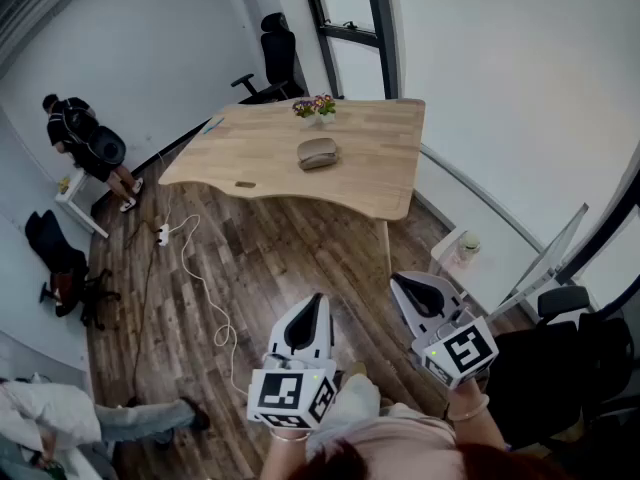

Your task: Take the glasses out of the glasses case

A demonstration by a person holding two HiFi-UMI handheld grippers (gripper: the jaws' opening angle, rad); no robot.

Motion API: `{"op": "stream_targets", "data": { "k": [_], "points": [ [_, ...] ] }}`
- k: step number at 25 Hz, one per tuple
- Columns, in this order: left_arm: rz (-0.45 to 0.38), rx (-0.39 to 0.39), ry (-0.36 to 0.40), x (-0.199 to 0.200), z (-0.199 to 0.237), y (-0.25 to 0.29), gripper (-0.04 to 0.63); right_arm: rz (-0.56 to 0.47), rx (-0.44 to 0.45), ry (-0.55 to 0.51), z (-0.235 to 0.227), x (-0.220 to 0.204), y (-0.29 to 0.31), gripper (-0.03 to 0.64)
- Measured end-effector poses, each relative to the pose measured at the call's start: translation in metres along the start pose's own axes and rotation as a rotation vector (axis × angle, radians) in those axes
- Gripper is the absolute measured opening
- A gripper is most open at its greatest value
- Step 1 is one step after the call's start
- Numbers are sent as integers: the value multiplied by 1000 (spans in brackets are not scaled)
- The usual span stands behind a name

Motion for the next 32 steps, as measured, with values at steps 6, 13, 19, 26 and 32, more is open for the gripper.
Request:
{"op": "stream_targets", "data": {
  "k": [6,13,19,26,32],
  "points": [
    [1,-6,-15,-1,12,10,0,-9,21,-12,0,-2,15,0],
    [-3,-14,-23,4,33,26,0,12,5,-16,-3,-7,40,0],
    [-5,-25,-19,10,49,44,0,13,0,-7,-15,-14,63,2],
    [-7,-31,-21,18,79,67,0,12,0,4,-22,-20,102,2],
    [-10,-44,-27,20,109,91,0,14,0,-5,-27,-29,139,2]
  ]
}}
Point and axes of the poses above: the fingertips, and each gripper's own axes: y forward along the fingers, z to its left, x out of its top, the point moved 5 cm from there along -y, backward along the fingers, and after that the axes turned 6 degrees about -y, right-handed, at the moved point
